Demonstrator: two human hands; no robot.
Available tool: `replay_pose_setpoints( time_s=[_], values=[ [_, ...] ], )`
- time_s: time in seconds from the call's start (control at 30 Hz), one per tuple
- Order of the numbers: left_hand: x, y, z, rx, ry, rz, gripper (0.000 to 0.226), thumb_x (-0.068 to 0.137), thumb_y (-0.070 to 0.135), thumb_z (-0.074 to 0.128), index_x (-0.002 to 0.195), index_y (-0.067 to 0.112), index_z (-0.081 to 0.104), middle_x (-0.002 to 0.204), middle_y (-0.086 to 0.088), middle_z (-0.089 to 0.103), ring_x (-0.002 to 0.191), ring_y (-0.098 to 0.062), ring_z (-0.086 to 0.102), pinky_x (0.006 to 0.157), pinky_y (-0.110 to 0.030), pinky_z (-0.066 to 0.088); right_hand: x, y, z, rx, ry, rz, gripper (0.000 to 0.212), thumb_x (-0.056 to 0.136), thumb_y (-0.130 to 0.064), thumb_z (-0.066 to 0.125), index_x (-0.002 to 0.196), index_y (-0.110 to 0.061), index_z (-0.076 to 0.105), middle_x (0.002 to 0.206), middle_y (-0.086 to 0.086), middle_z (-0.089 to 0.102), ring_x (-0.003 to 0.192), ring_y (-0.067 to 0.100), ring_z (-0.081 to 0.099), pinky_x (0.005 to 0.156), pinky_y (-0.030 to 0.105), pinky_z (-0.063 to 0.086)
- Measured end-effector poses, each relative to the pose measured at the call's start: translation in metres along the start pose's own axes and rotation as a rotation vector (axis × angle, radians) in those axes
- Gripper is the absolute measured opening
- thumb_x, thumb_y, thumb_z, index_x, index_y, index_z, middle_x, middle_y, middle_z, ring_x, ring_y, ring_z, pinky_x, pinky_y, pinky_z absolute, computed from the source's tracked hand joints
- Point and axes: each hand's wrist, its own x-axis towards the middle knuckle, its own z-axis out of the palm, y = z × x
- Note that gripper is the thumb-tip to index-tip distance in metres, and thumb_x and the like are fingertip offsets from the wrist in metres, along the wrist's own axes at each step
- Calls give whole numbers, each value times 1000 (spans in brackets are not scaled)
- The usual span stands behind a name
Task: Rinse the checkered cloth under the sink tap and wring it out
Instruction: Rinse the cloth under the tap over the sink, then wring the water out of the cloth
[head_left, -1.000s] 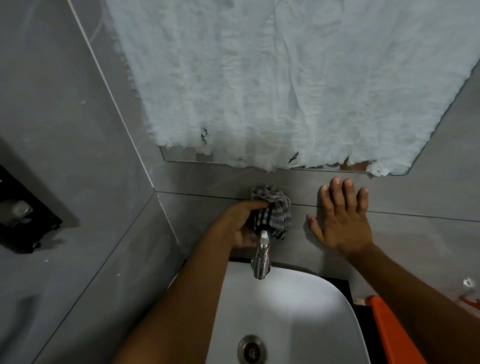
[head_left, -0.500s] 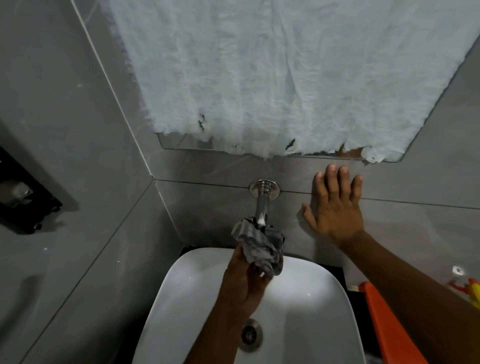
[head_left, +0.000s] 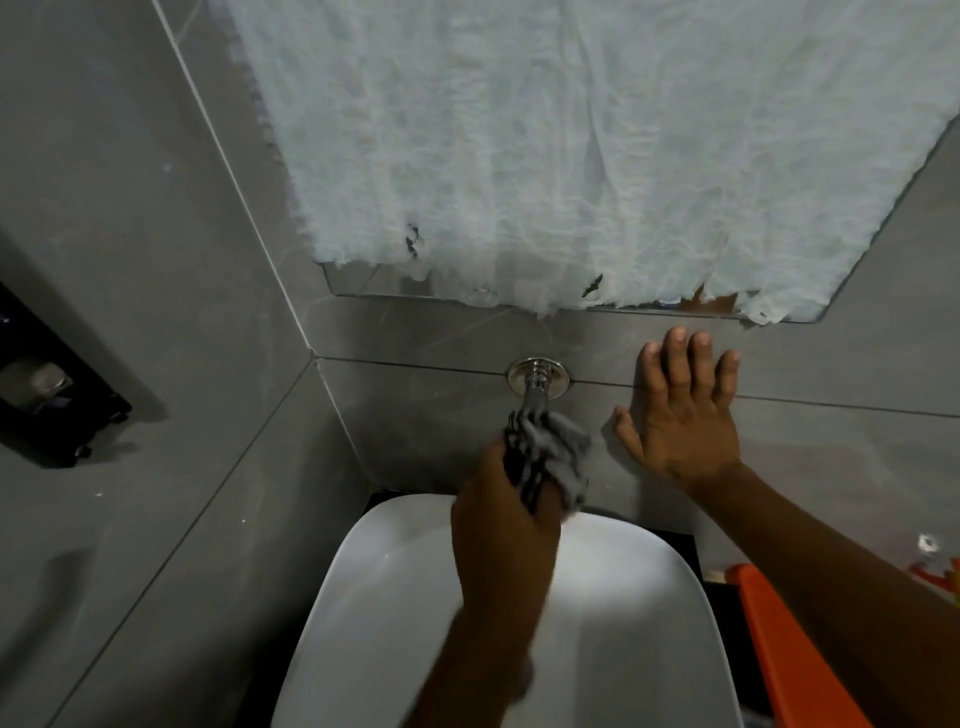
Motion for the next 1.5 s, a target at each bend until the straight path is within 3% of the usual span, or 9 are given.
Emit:
replay_pose_setpoints(
  time_s=[0.2,0.3,0.53,0.7,0.93,1.07,1.23,1.4,1.5],
  values=[
    [110,39,8,-524,-459,-641,23,82,20,73,96,2,73,89,-14,75,69,-22,74,58,-31,59,-2,-1,-3,8,-38,7,94,88,-54,48,156,-7,3,164,14,-22,151,33,-20,121,56,-10],
    [116,28,1,-705,-654,-794,21,84,25,63,87,8,75,80,-7,78,77,-23,71,86,-44,56,-1,1,-4,-5,-48,5,96,88,-54,49,156,-7,1,163,14,-23,151,34,-21,121,56,-12],
    [97,54,23,-37,-427,-242,58,85,27,65,131,6,39,113,-11,67,87,-22,71,80,-36,59,-1,-1,-8,-2,-75,18,95,88,-54,48,156,-7,0,163,14,-24,150,33,-24,121,55,-14],
    [88,13,-21,-387,-661,-391,40,79,21,79,110,5,59,88,-4,75,77,-18,71,69,-33,59,-1,0,-15,-3,-139,16,99,86,-52,52,156,-8,-1,164,15,-18,150,32,-25,121,55,-12],
    [26,-34,-34,-354,-722,-207,47,87,8,69,130,19,55,128,-5,66,119,-20,62,100,-40,54,1,-4,-30,4,-195,57,97,81,-47,59,154,-5,11,160,21,6,149,30,-27,119,57,-5],
    [-11,-47,-22,-709,-653,-407,46,87,-5,63,131,9,55,131,-24,62,121,-40,60,102,-53,51,3,-8,-35,41,-262,65,103,81,-49,62,154,-2,6,163,24,-3,148,33,-29,118,60,-8],
    [-15,-52,-29,-1329,-725,-686,62,65,23,78,123,6,66,129,-25,64,121,-44,58,106,-61,42,-1,-45,-69,240,-462,285,89,80,-44,64,152,-11,22,163,23,7,150,43,6,119,58,19],
    [-5,-40,-24,-1117,-647,-837,90,53,68,77,125,16,68,133,-16,66,128,-34,55,106,-49,38,-22,-90,-124,1173,-1109,1063,59,92,-67,40,117,-20,66,118,9,70,103,26,68,72,41,63],
    [-11,-46,-22,-1051,-673,-839,81,63,55,74,133,15,61,140,-18,59,132,-35,51,101,-48,38,-35,-90,-147,1362,-1082,1123,38,88,-54,62,111,-24,69,106,1,74,86,20,75,62,42,65]
  ],
)
